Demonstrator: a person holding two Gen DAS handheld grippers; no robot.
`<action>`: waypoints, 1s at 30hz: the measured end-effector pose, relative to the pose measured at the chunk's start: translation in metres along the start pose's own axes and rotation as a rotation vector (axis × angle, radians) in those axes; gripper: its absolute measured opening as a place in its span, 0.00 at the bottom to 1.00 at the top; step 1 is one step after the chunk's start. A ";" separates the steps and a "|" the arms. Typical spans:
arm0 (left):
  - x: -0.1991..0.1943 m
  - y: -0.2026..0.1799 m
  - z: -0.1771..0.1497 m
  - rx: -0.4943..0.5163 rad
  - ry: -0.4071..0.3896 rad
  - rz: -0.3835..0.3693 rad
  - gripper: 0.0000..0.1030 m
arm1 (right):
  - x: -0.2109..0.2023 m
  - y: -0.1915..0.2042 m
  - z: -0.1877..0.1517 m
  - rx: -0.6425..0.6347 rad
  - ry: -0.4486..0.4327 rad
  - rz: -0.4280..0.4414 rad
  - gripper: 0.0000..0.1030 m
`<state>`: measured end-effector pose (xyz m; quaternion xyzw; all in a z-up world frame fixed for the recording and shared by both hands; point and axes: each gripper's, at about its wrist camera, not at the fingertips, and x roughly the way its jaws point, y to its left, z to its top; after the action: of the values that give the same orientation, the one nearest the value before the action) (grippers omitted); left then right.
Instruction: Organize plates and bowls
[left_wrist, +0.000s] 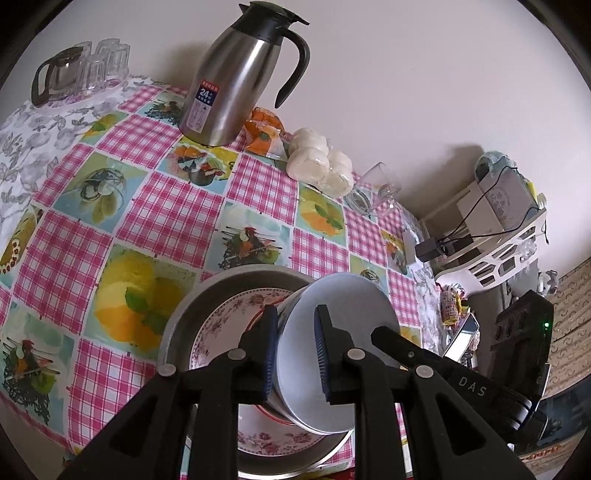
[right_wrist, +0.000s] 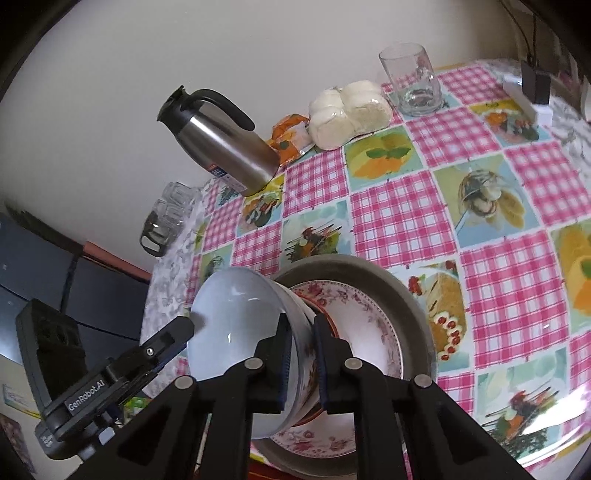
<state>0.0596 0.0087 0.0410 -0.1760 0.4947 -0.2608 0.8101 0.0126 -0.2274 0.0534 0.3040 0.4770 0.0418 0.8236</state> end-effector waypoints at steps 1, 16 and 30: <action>0.001 0.001 0.000 -0.005 0.001 -0.007 0.18 | -0.001 0.002 0.000 -0.009 -0.006 -0.015 0.14; -0.002 0.001 0.002 -0.004 -0.010 0.017 0.23 | -0.004 0.011 0.001 -0.084 -0.030 -0.087 0.16; -0.019 -0.003 0.007 0.055 -0.096 0.212 0.75 | -0.025 0.032 0.000 -0.227 -0.129 -0.238 0.57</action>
<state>0.0576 0.0179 0.0594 -0.1125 0.4638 -0.1783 0.8605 0.0062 -0.2100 0.0894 0.1524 0.4480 -0.0220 0.8807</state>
